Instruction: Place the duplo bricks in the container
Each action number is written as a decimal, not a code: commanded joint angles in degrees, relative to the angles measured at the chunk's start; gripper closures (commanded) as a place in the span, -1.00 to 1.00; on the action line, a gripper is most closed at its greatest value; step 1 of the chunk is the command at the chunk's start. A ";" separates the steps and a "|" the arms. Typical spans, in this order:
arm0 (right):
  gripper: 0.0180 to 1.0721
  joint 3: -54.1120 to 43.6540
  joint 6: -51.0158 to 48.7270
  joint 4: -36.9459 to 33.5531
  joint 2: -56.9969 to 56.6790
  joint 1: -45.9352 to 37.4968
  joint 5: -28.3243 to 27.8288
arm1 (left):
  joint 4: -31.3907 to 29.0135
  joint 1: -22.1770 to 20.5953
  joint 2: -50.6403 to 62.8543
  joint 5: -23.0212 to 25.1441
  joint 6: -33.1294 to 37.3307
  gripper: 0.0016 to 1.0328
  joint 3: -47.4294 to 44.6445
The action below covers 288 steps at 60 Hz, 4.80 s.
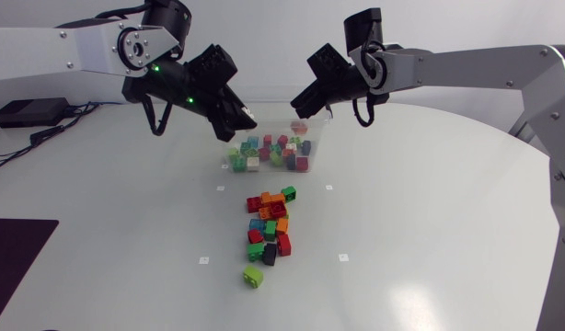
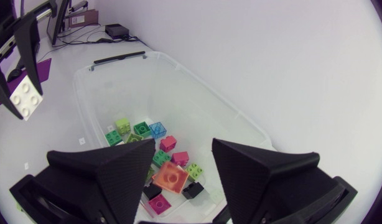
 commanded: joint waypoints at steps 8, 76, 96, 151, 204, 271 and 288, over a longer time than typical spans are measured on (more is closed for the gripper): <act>-0.83 -0.81 1.50 -0.19 -2.28 -0.16 0.29 | 6.69 1.69 6.29 0.57 -7.05 0.39 7.67; -0.85 -33.50 -17.57 -4.06 -15.47 2.92 -6.13 | 3.88 4.33 22.64 -2.33 -12.24 -0.90 29.38; -0.85 -26.73 -29.35 -10.03 -5.97 3.89 -6.22 | 1.15 4.95 8.66 -2.33 -6.26 -0.90 16.81; -0.68 -5.11 -38.84 -26.82 9.49 7.67 -6.75 | -15.11 2.66 -19.55 -0.31 21.33 -0.90 -20.99; 0.67 -6.69 -41.65 -33.50 9.05 4.94 -5.51 | -15.02 -1.47 -18.58 -0.31 25.82 -0.90 -28.81; 0.67 -10.74 -28.03 -23.66 -13.71 0.37 -8.15 | -10.10 -15.18 -9.18 -1.45 27.66 -0.78 -38.83; 0.67 -6.78 -25.83 -23.30 -12.65 0.28 -8.33 | -7.02 -16.32 -5.84 -1.45 27.84 -0.77 -37.42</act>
